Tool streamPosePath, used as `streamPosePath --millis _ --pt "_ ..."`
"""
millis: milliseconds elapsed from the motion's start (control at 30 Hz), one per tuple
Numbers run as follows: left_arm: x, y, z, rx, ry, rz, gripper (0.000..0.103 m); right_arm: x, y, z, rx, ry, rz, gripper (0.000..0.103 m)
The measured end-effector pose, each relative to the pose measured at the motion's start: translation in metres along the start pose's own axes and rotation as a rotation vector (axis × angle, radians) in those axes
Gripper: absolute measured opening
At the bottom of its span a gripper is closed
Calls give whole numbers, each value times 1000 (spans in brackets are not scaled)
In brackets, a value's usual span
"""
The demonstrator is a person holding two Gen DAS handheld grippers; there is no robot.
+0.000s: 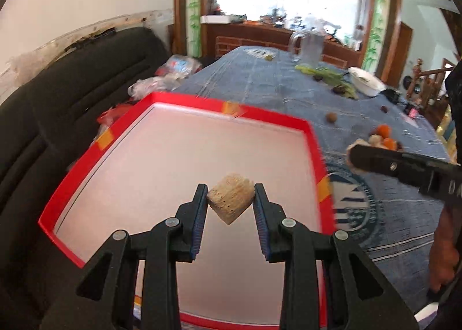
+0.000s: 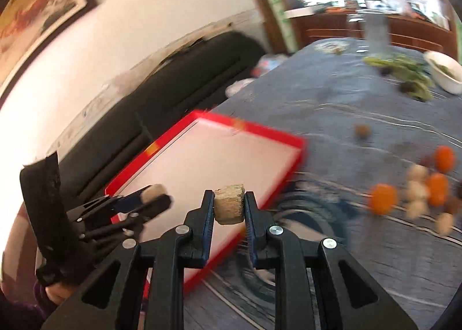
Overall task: Organize fruits
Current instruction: 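Carry the pale cube into the red-rimmed tray and open the left tool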
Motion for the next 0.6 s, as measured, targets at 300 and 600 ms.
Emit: streamPosePath --millis 300,600 --pt "13 -9 23 -150 -19 9 34 13 -52 19 -2 36 90 19" --pt "13 -14 30 -240 -28 23 40 18 -51 22 30 90 78 23"
Point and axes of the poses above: each gripper's, at about its wrist camera, not at the fingertips, and y roughly against the way its jaws point, z to its left, x to its underside, the point moved 6 cm from there along -y, roughly the way its jaws point, and after that the axes turned 5 degrees about z, right-handed, at the moved point
